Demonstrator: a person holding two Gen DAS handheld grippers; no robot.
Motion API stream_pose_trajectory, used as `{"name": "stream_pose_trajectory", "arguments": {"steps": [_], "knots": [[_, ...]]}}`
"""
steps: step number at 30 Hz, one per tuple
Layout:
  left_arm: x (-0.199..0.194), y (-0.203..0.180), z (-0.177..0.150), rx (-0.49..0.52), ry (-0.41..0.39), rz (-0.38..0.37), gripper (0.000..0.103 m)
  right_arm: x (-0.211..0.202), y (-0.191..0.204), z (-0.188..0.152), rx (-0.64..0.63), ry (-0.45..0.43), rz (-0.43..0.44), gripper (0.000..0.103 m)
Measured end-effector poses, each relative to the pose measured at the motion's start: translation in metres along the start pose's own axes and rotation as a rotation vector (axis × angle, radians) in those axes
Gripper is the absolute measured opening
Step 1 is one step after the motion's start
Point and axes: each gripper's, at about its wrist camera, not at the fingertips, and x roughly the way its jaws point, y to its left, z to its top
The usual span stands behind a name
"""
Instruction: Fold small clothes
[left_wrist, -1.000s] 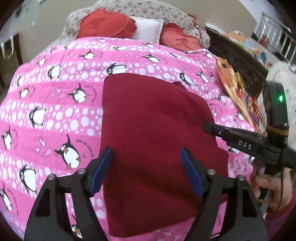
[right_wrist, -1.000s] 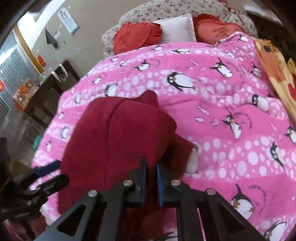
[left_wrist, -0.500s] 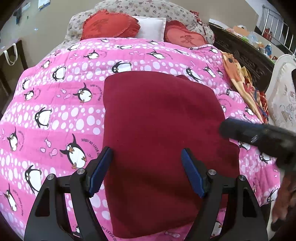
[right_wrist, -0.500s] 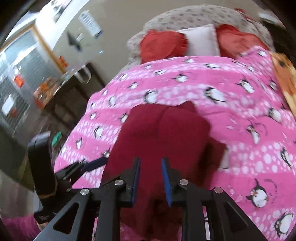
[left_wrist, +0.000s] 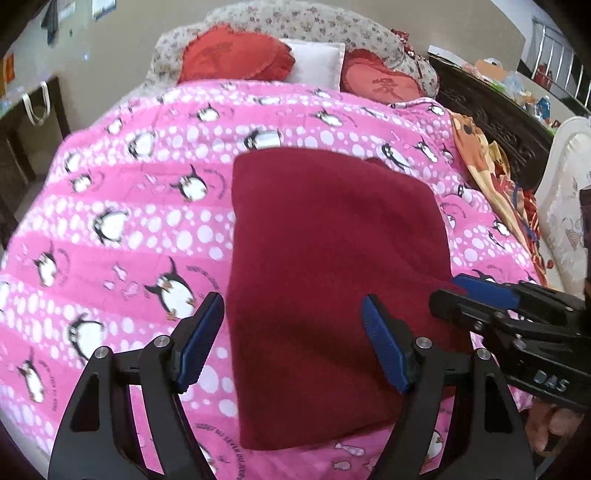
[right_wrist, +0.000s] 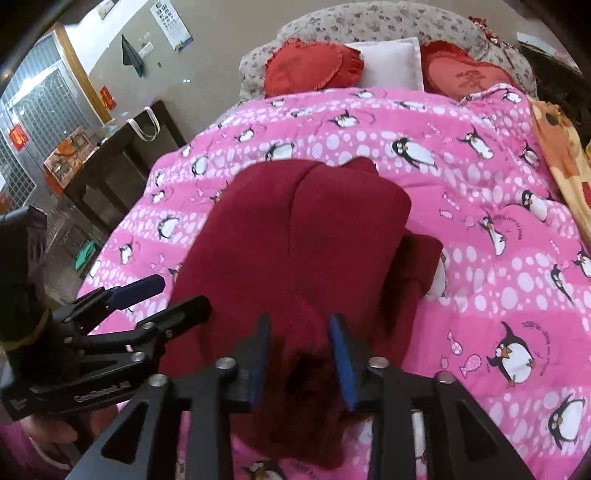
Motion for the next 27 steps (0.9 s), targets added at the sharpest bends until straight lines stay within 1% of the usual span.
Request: {"name": "stream_pose_trajectory", "arguments": {"steps": [2,6,7,10,11,15,21,27], "knots": [[-0.007,-0.001,0.001,0.004,-0.02,0.011,0.077,-0.009,0.006,-0.001,-0.006,-0.024,-0.002,0.04],[-0.022,-0.001,0.003,0.007,-0.054,0.025,0.077,-0.022,0.015,-0.001,-0.018,-0.065,-0.037,0.041],[-0.025,0.0,0.003,0.007,-0.064,0.029,0.077,-0.025,0.017,-0.002,-0.02,-0.074,-0.043,0.041],[-0.033,0.002,0.004,0.003,-0.084,0.035,0.077,-0.029,0.02,-0.003,-0.026,-0.092,-0.075,0.048],[-0.036,0.002,0.004,-0.001,-0.089,0.036,0.077,-0.031,0.02,-0.004,-0.021,-0.099,-0.078,0.048],[-0.045,0.005,0.003,-0.011,-0.104,0.04,0.077,-0.032,0.02,-0.007,0.003,-0.101,-0.082,0.048],[-0.055,0.003,0.002,-0.009,-0.122,0.051,0.077,-0.036,0.025,-0.009,-0.002,-0.103,-0.098,0.048],[-0.058,0.001,0.0,-0.006,-0.127,0.054,0.077,-0.039,0.027,-0.01,0.004,-0.102,-0.107,0.051]]}}
